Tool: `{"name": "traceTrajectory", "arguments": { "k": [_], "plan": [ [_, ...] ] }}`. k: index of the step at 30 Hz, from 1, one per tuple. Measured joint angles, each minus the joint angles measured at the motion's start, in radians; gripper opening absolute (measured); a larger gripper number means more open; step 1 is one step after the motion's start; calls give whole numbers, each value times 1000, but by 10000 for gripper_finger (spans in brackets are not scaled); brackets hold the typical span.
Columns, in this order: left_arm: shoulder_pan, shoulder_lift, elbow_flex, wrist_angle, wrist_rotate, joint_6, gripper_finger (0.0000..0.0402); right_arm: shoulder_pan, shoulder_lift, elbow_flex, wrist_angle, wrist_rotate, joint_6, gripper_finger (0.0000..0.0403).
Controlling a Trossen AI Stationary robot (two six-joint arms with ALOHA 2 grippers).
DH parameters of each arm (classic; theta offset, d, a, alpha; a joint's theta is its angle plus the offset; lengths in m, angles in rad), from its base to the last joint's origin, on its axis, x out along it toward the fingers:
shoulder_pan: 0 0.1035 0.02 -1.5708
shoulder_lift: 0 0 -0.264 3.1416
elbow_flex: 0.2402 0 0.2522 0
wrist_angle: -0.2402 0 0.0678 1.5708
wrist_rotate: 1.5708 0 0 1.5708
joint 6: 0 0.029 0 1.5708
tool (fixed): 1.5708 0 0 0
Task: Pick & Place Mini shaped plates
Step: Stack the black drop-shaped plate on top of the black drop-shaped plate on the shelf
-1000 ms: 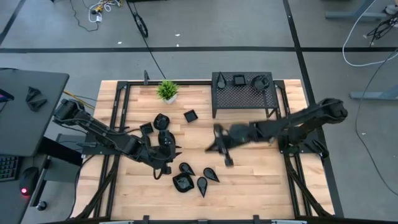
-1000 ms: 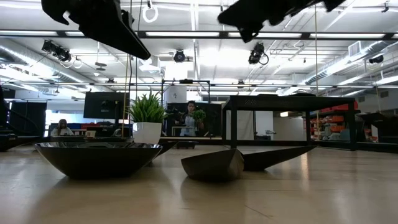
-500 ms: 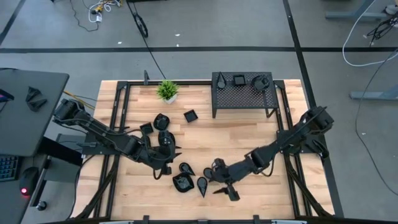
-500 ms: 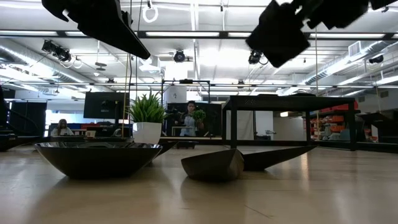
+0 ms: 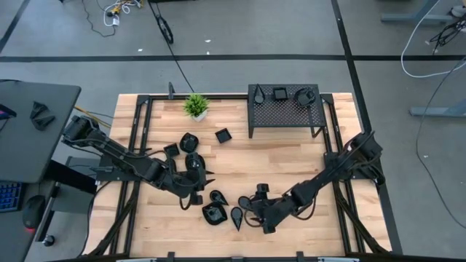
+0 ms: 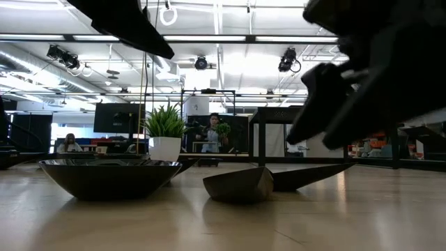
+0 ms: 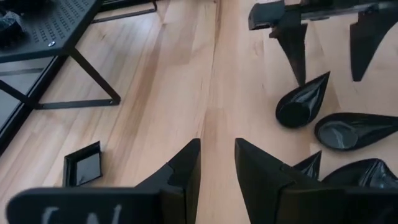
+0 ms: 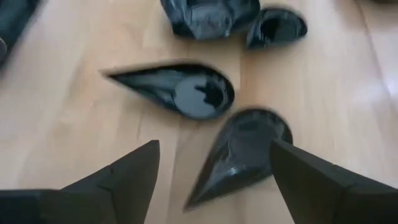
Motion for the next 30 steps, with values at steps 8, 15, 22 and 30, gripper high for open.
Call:
{"name": "traceTrajectory", "arguments": {
  "k": [8,15,22,30],
  "plan": [
    [0,0,0,13,0,-48,103,1,40,-1,-65,32,7,302],
    [0,0,0,42,0,-71,103,0,40,-1,-95,105,40,302],
    [0,0,0,52,0,-71,103,-47,40,-1,-155,168,71,302],
    [0,1,0,52,0,-70,103,-122,40,-1,-131,164,-84,302]
  ]
}}
